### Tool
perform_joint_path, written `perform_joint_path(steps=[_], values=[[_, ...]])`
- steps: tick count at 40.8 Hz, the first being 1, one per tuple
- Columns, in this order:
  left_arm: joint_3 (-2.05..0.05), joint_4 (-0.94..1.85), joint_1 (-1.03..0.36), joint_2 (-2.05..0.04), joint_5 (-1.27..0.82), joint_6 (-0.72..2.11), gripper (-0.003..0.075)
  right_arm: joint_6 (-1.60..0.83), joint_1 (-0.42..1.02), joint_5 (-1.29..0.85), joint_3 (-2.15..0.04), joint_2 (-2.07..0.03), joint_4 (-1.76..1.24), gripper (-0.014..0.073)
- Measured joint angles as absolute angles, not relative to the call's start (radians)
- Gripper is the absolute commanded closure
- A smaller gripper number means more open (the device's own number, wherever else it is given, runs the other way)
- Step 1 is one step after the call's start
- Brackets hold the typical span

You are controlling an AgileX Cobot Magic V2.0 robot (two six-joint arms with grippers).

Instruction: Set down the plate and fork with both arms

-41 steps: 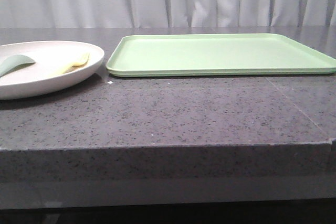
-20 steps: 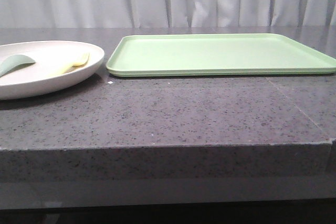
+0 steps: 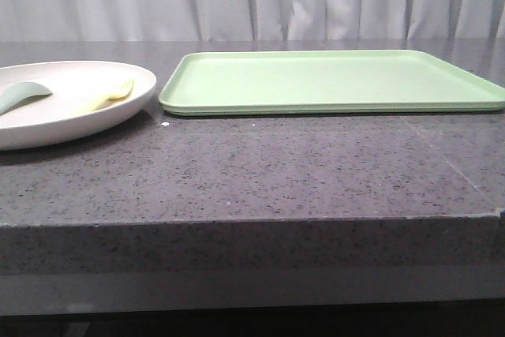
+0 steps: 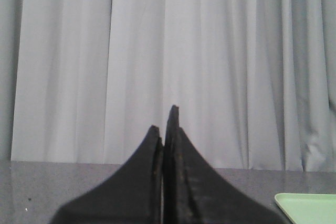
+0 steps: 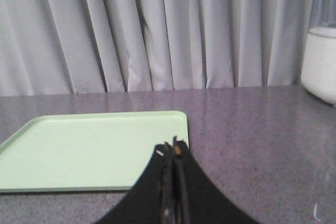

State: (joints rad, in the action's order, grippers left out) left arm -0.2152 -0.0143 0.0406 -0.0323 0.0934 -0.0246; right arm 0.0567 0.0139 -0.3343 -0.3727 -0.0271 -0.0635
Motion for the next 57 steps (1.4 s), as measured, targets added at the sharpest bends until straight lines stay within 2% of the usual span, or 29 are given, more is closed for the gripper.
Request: perform_joint_path(steps=[13,22,27,30,34,37,39,40,44,46,57], values=[[-0.535,-0.063,0.041,-0.383,-0.16,-0.025,0.0738,0.057,0.014,-0.378,-0.596,-0.363,-0.063,0.0711],[-0.583,-0.063,0.041,-0.53,-0.216,-0.025,0.0738,0.057,0.014,-0.379,-0.618,-0.52,-0.063,0.0706],[-0.583,-0.063,0.041,-0.539,-0.218,-0.025,0.0737,0.057,0.014,-0.379,-0.618,-0.54,-0.063,0.062],[-0.583,-0.063,0.041,-0.539,-0.218,-0.025,0.0716,0.057,0.014,-0.379,-0.619,-0.54,-0.063,0.0502],[-0.583,-0.063,0.041,-0.539,-0.218,-0.025,0.0586,0.057,0.014,-0.379,-0.619,-0.54,-0.063,0.0314],[-0.583,-0.063,0.041,-0.539,-0.218,-0.025,0.0417,0.057,0.014,-0.379,-0.619,-0.54,-0.063,0.0176],[-0.581,-0.063,0.041,-0.539,-0.218,-0.025,0.0272,0.057,0.014,-0.379,-0.619,-0.54,-0.063,0.0101],[-0.581,-0.063,0.041,-0.539,-0.218,-0.025,0.0203,0.057,0.014,-0.379,-0.619,-0.54,-0.063,0.0079],[-0.581,-0.063,0.041,-0.539,-0.218,-0.025,0.0041,0.057,0.014,-0.379,-0.619,-0.54,-0.063,0.0034],[-0.581,-0.063,0.041,-0.539,-0.218,-0.025,0.002,0.057,0.014,-0.379,-0.619,-0.54,-0.063,0.0036],[-0.581,-0.063,0.041,-0.539,-0.218,-0.025,0.008,0.057,0.014,-0.379,-0.619,-0.54,-0.063,0.0036]])
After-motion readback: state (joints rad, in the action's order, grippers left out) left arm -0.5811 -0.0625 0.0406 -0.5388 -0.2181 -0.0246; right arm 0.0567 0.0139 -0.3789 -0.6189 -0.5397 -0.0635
